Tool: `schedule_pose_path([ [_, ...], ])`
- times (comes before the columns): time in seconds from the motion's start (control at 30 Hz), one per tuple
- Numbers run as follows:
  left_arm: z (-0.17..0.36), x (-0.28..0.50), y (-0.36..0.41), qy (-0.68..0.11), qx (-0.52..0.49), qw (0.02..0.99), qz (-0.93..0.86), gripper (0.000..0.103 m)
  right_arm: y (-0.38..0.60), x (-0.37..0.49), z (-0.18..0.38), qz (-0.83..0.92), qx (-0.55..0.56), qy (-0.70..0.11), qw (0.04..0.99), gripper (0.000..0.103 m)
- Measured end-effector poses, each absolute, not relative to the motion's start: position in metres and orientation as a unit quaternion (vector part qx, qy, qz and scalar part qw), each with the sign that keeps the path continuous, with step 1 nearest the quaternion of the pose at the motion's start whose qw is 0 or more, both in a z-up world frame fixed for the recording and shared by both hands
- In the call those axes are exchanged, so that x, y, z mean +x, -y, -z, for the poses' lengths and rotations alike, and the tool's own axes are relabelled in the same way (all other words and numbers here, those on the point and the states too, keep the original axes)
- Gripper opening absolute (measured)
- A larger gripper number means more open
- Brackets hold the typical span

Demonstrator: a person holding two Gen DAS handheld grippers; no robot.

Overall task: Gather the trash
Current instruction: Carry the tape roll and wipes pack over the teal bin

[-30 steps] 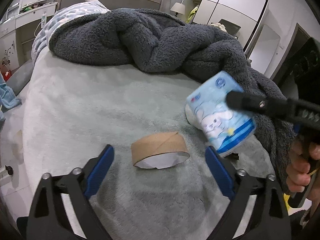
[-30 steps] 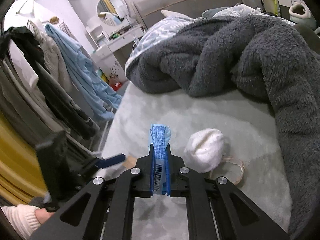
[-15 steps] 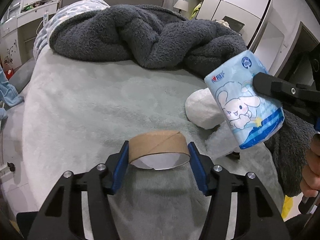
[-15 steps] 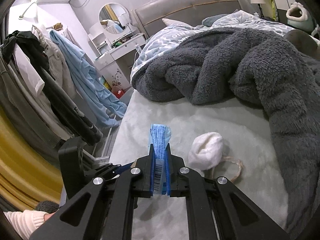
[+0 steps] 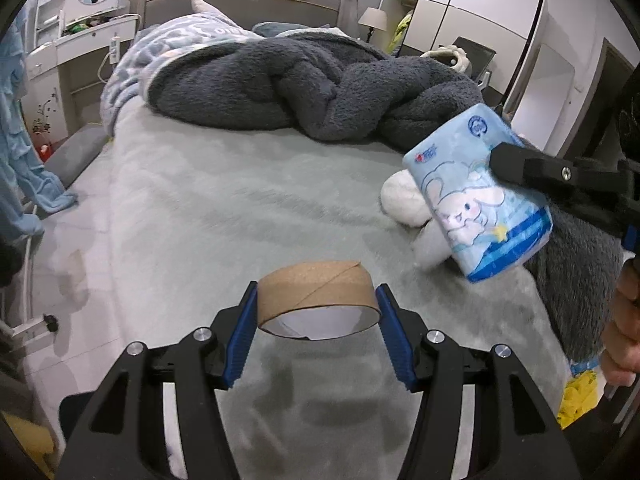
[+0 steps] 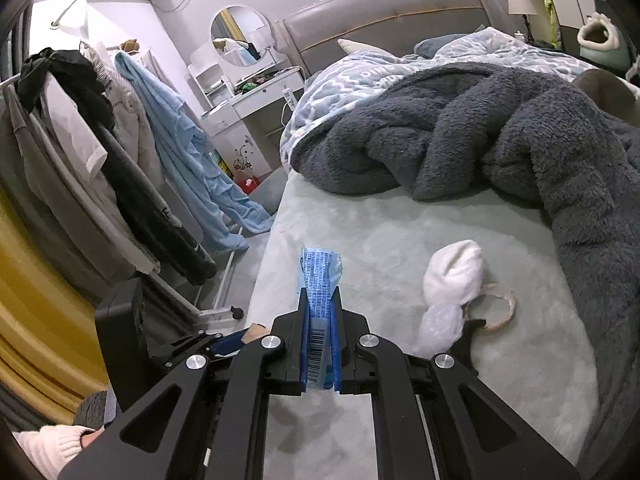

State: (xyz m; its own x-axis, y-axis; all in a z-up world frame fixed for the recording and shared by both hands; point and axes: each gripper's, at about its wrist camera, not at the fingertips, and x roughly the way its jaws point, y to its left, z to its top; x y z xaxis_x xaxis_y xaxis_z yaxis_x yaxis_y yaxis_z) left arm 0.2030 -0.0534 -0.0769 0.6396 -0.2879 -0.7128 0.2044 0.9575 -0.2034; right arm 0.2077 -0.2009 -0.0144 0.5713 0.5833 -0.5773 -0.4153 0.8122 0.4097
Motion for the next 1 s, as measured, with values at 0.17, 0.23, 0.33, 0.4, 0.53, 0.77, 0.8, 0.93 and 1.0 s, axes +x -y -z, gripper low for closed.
schedule_pose_path([
  [0.17, 0.075, 0.183, 0.036, -0.407, -0.050, 0.905, 0.114, 0.060, 0.194, 0.189, 0.013, -0.284, 0.108, -0.368, 0.879, 0.009],
  [0.23, 0.074, 0.176, 0.028, -0.408, -0.055, 0.905, 0.105, 0.060, 0.188, 0.184, 0.012, -0.286, 0.103, -0.368, 0.879, 0.009],
  [0.33, 0.072, 0.167, 0.013, -0.411, -0.064, 0.905, 0.091, 0.060, 0.178, 0.176, 0.012, -0.290, 0.093, -0.370, 0.878, 0.009],
  [0.4, 0.070, 0.162, 0.005, -0.411, -0.069, 0.905, 0.082, 0.060, 0.170, 0.172, 0.013, -0.293, 0.087, -0.372, 0.876, 0.009],
  [0.53, 0.068, 0.153, -0.012, -0.416, -0.082, 0.904, 0.061, 0.060, 0.156, 0.161, 0.014, -0.301, 0.076, -0.377, 0.873, 0.009],
  [0.77, 0.077, 0.148, -0.035, -0.437, -0.087, 0.895, 0.029, 0.060, 0.136, 0.146, 0.015, -0.316, 0.062, -0.382, 0.866, 0.009],
  [0.8, 0.079, 0.147, -0.039, -0.440, -0.088, 0.893, 0.024, 0.060, 0.131, 0.145, 0.015, -0.320, 0.059, -0.382, 0.865, 0.009],
  [0.93, 0.089, 0.144, -0.059, -0.458, -0.099, 0.883, 0.007, 0.060, 0.107, 0.141, 0.016, -0.332, 0.044, -0.386, 0.859, 0.009],
  [1.0, 0.096, 0.143, -0.071, -0.469, -0.110, 0.876, -0.002, 0.060, 0.096, 0.140, 0.017, -0.339, 0.039, -0.388, 0.856, 0.009],
])
